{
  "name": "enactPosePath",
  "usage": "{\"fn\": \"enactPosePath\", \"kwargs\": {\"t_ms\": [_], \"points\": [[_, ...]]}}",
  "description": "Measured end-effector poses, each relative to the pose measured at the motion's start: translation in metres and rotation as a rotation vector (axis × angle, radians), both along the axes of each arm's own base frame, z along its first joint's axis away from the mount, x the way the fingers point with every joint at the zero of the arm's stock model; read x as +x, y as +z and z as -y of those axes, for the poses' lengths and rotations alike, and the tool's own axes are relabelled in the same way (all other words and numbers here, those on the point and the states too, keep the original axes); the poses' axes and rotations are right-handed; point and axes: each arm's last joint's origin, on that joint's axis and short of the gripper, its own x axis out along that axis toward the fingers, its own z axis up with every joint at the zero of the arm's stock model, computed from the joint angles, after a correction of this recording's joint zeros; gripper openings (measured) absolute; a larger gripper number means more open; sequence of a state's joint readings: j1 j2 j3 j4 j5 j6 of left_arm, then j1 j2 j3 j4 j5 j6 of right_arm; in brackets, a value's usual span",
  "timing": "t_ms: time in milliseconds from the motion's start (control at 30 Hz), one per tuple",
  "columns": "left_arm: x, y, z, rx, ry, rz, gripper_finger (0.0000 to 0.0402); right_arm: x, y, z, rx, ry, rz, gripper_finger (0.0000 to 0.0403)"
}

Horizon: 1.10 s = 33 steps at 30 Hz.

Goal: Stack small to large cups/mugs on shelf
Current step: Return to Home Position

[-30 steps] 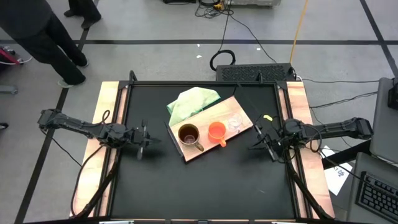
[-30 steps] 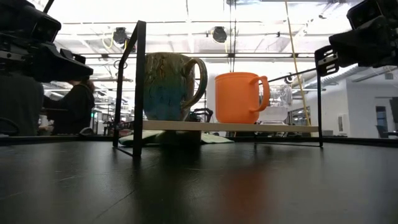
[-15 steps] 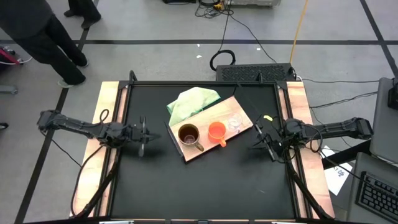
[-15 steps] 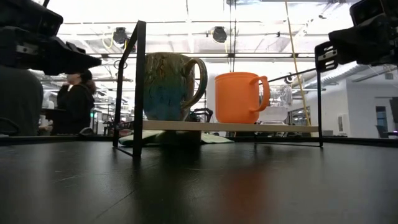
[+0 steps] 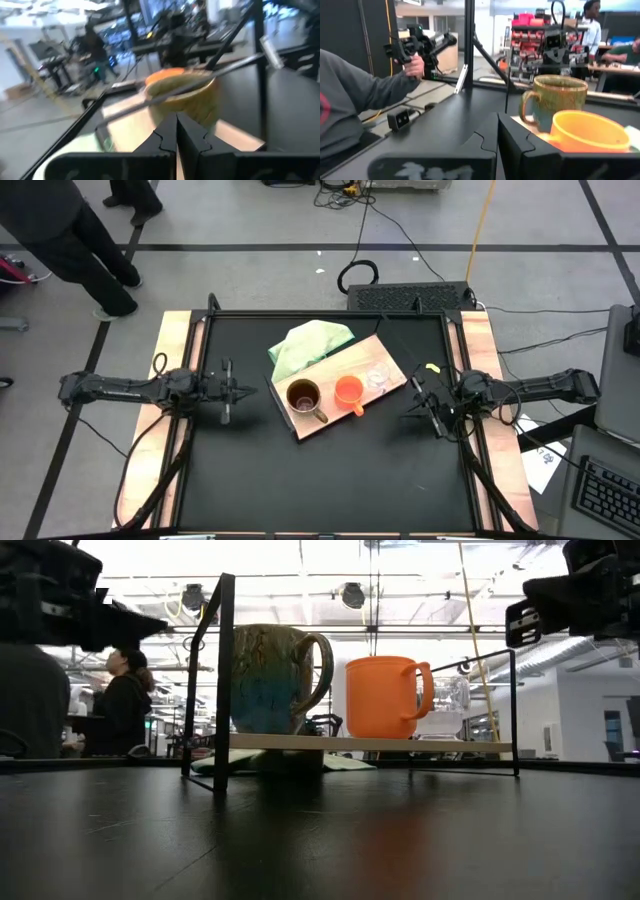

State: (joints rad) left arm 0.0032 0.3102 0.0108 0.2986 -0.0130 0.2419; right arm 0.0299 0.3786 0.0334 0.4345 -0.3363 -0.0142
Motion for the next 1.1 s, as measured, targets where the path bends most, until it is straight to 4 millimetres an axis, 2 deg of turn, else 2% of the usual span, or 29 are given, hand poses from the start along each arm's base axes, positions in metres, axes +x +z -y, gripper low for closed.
{"fn": "enactPosePath", "kwargs": {"t_ms": [300,667,833,1100], "points": [[-0.011,0.013,0.002,0.029,-0.071,0.145,0.0002,-0.001,0.005,-0.003,-0.012,0.028,0.055,0.0000],[-0.016,0.016,0.003,0.003,-0.082,0.177,0.0001,-0.001,0.005,-0.005,0.003,0.049,0.054,0.0000],[-0.016,0.007,0.006,0.001,-0.156,0.032,0.0001,-0.001,0.001,-0.005,-0.001,0.049,0.006,0.0000],[-0.018,0.006,0.009,-0.053,-0.216,-0.038,0.0001,-0.001,-0.004,-0.005,-0.011,0.049,-0.038,0.0000]]}}
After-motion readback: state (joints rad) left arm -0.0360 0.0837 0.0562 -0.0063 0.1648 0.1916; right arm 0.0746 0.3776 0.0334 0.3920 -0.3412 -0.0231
